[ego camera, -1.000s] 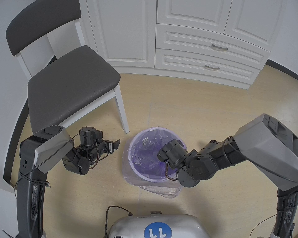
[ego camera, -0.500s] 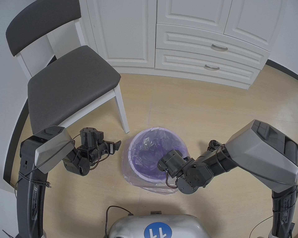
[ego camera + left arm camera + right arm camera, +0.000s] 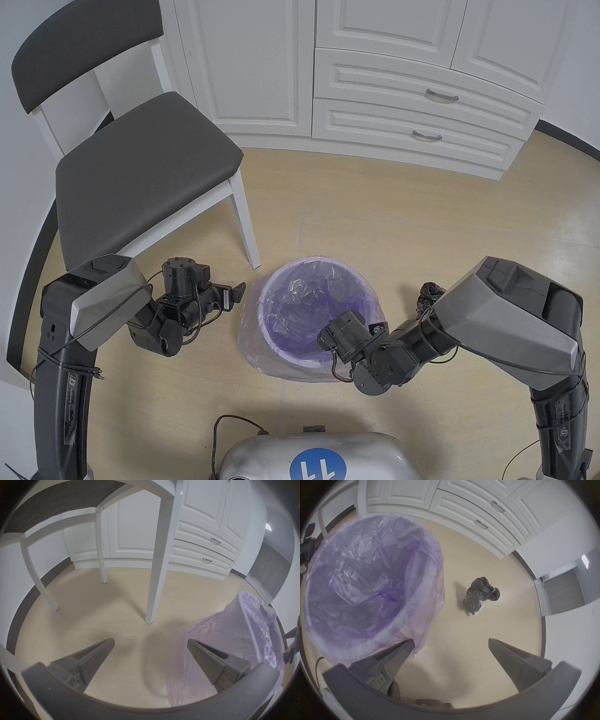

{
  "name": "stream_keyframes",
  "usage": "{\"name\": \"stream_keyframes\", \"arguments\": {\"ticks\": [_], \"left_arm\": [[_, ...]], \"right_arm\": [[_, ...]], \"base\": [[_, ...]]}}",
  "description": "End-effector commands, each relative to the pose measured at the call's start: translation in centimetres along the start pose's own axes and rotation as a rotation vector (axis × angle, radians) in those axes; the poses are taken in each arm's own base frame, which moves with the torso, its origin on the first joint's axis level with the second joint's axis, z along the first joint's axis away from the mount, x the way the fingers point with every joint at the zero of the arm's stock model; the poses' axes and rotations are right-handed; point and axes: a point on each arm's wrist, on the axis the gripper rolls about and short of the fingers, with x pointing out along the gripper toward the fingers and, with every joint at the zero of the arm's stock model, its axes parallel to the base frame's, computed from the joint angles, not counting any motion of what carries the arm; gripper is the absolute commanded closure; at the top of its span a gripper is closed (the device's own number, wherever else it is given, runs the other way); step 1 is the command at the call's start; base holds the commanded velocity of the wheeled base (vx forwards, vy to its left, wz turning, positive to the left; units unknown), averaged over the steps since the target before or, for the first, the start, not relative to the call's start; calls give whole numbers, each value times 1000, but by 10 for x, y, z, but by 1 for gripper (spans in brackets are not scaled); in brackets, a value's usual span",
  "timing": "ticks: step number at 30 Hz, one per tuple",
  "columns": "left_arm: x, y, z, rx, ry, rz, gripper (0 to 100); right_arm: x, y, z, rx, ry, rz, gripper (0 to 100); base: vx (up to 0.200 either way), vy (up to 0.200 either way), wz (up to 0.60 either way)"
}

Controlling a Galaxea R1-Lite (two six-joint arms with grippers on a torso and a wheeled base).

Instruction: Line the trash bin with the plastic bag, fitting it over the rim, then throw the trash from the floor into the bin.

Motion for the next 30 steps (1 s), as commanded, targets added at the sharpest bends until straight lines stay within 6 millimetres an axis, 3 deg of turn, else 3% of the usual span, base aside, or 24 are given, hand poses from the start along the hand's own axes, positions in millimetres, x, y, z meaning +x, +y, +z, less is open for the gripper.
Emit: {"name": "stream_keyframes", "arguments": {"ticks": [1,21,30], "left_arm": [[0,-1,1,0,-2,0,0],[0,0,2,-2,-7,3,0],[-1,2,2,-4,-5,6,0]], "right_arm": [[4,-2,-7,53,14,-6,0],[28,2,-14,245,61,73,0],[-16,-44,1,192,35,98,0]], "base": [[0,0,0],[0,0,0],[0,0,0]]}}
